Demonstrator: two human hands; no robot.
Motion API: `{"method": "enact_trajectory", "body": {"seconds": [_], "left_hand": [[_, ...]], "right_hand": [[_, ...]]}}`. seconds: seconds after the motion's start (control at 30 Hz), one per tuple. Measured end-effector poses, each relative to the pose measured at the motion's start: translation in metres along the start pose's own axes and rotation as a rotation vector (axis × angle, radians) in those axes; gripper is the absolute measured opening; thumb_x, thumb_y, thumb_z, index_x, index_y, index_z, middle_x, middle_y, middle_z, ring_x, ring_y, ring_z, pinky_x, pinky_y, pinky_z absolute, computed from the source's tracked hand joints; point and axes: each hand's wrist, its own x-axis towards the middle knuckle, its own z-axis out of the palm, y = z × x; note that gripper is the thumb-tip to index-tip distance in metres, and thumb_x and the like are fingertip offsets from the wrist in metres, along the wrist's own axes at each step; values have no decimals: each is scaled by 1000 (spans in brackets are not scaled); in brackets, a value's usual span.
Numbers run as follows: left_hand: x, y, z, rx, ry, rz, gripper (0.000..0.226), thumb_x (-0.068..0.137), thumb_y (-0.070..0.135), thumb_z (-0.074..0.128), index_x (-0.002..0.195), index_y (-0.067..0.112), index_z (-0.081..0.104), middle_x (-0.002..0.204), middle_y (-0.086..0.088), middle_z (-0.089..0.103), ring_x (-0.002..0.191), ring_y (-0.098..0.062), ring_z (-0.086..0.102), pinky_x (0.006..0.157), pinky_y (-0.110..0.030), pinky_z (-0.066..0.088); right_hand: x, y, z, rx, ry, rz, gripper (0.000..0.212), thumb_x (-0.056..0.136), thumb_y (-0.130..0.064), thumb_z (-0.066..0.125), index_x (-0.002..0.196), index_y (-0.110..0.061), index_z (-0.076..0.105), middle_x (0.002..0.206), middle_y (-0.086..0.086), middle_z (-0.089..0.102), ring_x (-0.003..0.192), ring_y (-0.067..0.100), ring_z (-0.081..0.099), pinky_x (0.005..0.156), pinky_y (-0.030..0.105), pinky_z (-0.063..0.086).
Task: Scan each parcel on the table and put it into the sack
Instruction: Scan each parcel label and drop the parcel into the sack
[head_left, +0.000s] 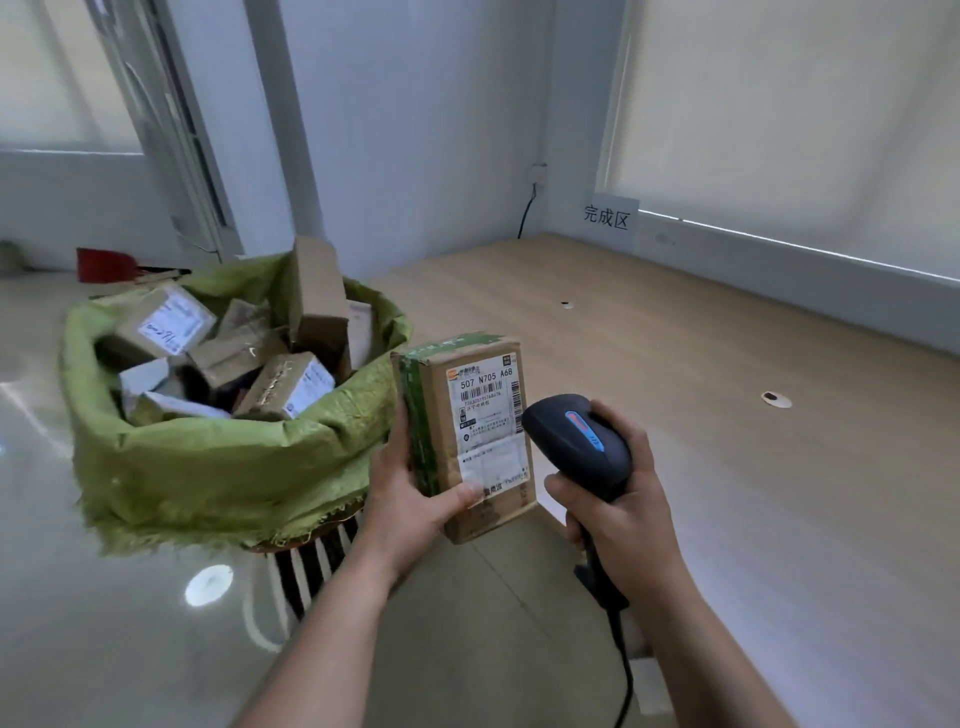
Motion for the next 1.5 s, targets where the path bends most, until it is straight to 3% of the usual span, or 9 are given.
{"method": "enact_trajectory", "body": {"seconds": [0.1,0.2,0.33,0.47,0.6,0.83,1.17,1.37,1.5], "left_hand": [[21,-21,-47,49,67,36,103,67,17,86,130,62,18,120,32,45,108,23,43,85,2,33],[39,-36,-91,105,103,18,104,68,26,86,128,72,15,124,21,47,113,10,45,94,-19,40],[59,-54,-143,128,187,33,98,71,23,83,119,74,14,115,30,38,101,28,38,84,-10,35],[80,-64,-186,163,287,2,105,66,33,85,114,84,7,119,26,36,116,-2,39,96,-33,35],[109,-81,-214,188,340,-90,111,56,50,78,140,61,7,138,6,39,129,-17,37,104,-47,37],[179,-98,-241,265,412,-120,109,53,56,77,138,65,9,136,4,48,131,-23,41,103,-57,39],[298,-102,-282,473,550,-174,115,55,54,77,142,60,2,134,-10,42,124,-32,45,98,-55,44],[358,-116,-283,835,517,-252,116,71,49,75,143,51,-16,140,-13,25,129,-36,33,97,-50,43],[386,-134,-284,1051,486,-205,108,75,45,72,147,45,-9,143,-15,20,128,-37,30,105,-52,31]], "right_hand": [[23,5,48,-9,-39,-8,68,81,7,71,122,-44,53,96,10,64,48,18,47,41,25,41],[42,11,95,-3,-75,-11,68,82,8,70,124,-41,52,100,14,64,46,17,47,39,25,41],[61,22,148,31,-127,-23,70,82,11,68,121,-45,53,97,2,65,47,20,46,41,27,44],[81,32,191,50,-196,-30,70,81,12,68,119,-46,54,91,-10,67,46,22,44,41,30,43],[109,41,219,52,-245,-36,73,79,9,73,117,-51,55,101,4,65,49,24,47,43,29,44],[178,57,254,81,-282,-50,69,68,-8,73,121,-48,54,109,9,61,49,17,49,46,28,47],[290,76,280,150,-312,-77,72,76,7,75,124,-41,52,109,12,63,49,9,53,47,21,46],[322,95,284,113,-243,-112,71,71,-2,76,114,-54,55,118,10,61,56,4,59,51,20,48],[332,105,285,76,-202,-97,72,72,-1,77,114,-56,56,118,6,62,57,3,59,52,21,50]]}}
